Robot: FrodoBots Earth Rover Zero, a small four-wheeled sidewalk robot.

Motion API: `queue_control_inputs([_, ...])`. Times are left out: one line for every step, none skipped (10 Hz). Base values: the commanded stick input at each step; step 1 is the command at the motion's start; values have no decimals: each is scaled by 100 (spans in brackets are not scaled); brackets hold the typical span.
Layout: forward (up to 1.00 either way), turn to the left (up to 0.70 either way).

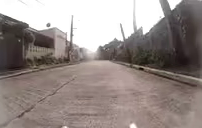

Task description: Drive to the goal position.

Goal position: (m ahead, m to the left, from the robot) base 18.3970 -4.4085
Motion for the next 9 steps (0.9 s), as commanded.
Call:
queue_control_inputs([70, 1])
queue_control_inputs([70, 1])
queue_control_inputs([70, 1])
queue_control_inputs([70, 1])
queue_control_inputs([70, 1])
queue_control_inputs([70, 1])
queue_control_inputs([70, 1])
queue_control_inputs([70, 1])
queue_control_inputs([70, 1])
